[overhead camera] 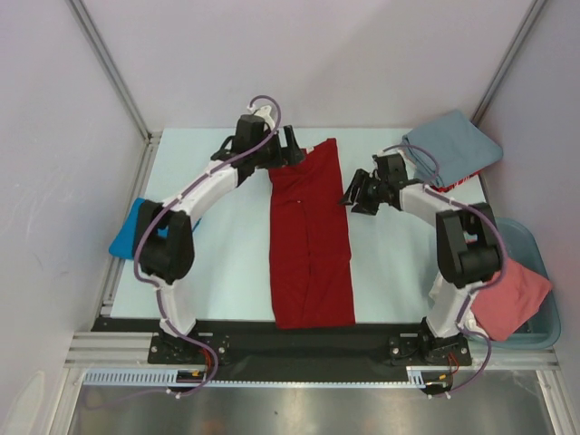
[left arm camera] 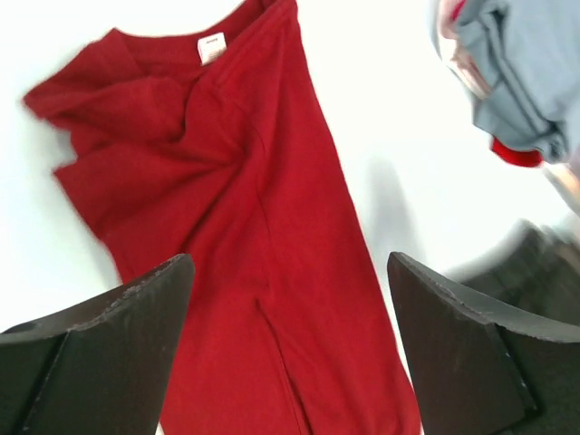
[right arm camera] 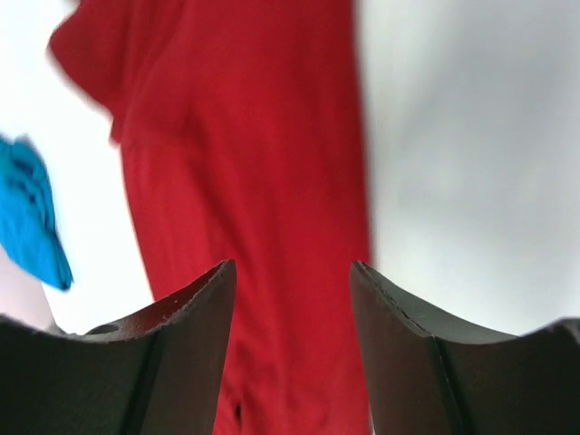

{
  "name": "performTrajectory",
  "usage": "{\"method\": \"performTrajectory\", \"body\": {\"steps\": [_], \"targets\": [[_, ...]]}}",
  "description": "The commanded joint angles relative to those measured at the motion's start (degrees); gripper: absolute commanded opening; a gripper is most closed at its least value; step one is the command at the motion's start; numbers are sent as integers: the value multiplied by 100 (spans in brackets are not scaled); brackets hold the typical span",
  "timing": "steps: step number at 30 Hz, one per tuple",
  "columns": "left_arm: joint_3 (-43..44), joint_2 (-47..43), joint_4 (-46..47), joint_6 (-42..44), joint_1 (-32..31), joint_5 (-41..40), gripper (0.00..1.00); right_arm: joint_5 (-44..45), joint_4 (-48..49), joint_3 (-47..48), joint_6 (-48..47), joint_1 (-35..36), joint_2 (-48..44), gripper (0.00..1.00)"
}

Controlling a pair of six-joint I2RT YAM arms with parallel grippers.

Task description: Fold and stack the t-shirts

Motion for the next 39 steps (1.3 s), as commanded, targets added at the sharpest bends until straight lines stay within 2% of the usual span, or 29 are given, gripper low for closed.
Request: {"method": "performTrajectory", "body": {"steps": [1,5,9,16,21,24,25,27,30,31,34,36,37,39], "targets": [[-689,-338,201,-310,-14,-202,91,-455,359,780,-99,-280,747,59],[-1095,-129,342,-460,65,-185,85,-728,421,1634,33,-439,1600,59],[-885,347,377,-461,223,-132,85,-851,342,2477,86,-545,2374,60],[64,1382,210,-426,663,9,82,-860,157,3665,227,-562,3464,64],[1136,2166,-150,-408,839,53,78,-755,307,4331,525,-536,4114,60],[1673,2658,-186,-452,874,184,75,-737,281,4728,622,-492,4596,54],[1961,2781,-185,-495,874,228,74,-807,298,5016,709,-492,4712,49],[2287,3203,-194,-600,883,403,66,-825,316,5264,806,-509,4923,41],[2859,3739,-150,-977,944,623,61,-694,596,5397,1070,-588,5117,23],[3287,3879,-168,-1040,1014,737,56,-624,762,5397,1219,-615,5161,15],[3808,4127,-256,-1207,1128,433,47,-483,913,5467,1343,-729,5223,8],[3809,4153,-28,-1400,1216,448,36,-395,939,5485,1431,-773,5205,4],[3809,4171,208,-1471,1278,500,27,-403,1027,5476,1457,-808,5205,0],[3818,4232,438,-1611,1314,527,25,-368,1054,5459,1528,-826,5188,0]]}}
